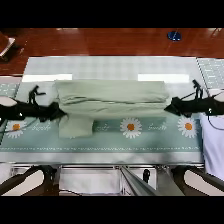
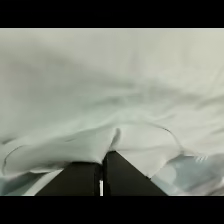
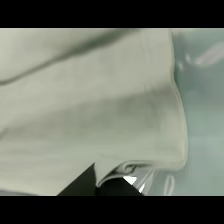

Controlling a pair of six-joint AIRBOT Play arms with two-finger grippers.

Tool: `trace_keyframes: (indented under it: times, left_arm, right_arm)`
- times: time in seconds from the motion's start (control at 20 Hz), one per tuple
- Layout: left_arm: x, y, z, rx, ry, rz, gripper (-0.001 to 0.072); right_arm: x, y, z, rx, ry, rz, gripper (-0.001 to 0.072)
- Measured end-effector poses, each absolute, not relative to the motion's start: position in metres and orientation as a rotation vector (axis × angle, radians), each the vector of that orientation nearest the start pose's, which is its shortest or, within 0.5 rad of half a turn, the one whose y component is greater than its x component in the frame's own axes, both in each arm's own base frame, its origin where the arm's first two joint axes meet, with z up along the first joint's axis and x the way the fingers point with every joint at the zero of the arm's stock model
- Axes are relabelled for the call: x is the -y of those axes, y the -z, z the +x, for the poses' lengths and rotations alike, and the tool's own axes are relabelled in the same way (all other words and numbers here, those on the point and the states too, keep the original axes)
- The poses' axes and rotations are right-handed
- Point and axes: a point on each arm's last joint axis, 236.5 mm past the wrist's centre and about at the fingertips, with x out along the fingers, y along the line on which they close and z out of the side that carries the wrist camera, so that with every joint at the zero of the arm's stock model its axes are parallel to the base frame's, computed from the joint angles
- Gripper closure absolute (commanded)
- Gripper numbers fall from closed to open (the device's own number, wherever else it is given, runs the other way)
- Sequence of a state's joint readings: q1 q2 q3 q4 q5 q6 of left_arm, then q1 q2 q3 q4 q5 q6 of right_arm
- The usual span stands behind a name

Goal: Fold the shirts.

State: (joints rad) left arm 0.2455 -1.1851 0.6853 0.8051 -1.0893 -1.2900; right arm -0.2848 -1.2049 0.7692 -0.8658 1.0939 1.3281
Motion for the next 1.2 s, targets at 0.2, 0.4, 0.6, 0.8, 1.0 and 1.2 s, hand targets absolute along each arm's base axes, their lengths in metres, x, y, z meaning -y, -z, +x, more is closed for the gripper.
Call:
trace_keyframes:
  times: [0.2, 0.4, 0.6, 0.8, 1.0, 1.2]
  left_arm:
    - [0.076, 0.021, 0.369, -1.239, 0.287, -0.701, 0.0686]
    - [0.079, 0.015, 0.431, -1.208, 0.287, -0.641, 0.0686]
    - [0.081, 0.024, 0.476, -1.229, 0.293, -0.616, 0.0686]
    - [0.084, 0.045, 0.496, -1.266, 0.301, -0.609, 0.0497]
    - [0.084, 0.056, 0.498, -1.298, 0.308, -0.602, 0.0198]
    - [0.037, 0.042, 0.489, -1.339, 0.228, -0.49, 0.0198]
  right_arm:
    - [-0.039, 0.023, 0.37, -1.24, -0.21, 0.721, 0.0689]
    - [-0.031, 0.021, 0.414, -1.201, -0.219, 0.731, 0.0689]
    - [-0.026, 0.028, 0.452, -1.18, -0.229, 0.767, 0.0689]
    - [-0.026, 0.042, 0.481, -1.159, -0.236, 0.841, 0.0597]
    - [-0.022, 0.049, 0.501, -1.123, -0.223, 0.894, 0.0301]
    - [0.001, 0.032, 0.497, -1.116, -0.234, 0.921, 0.0302]
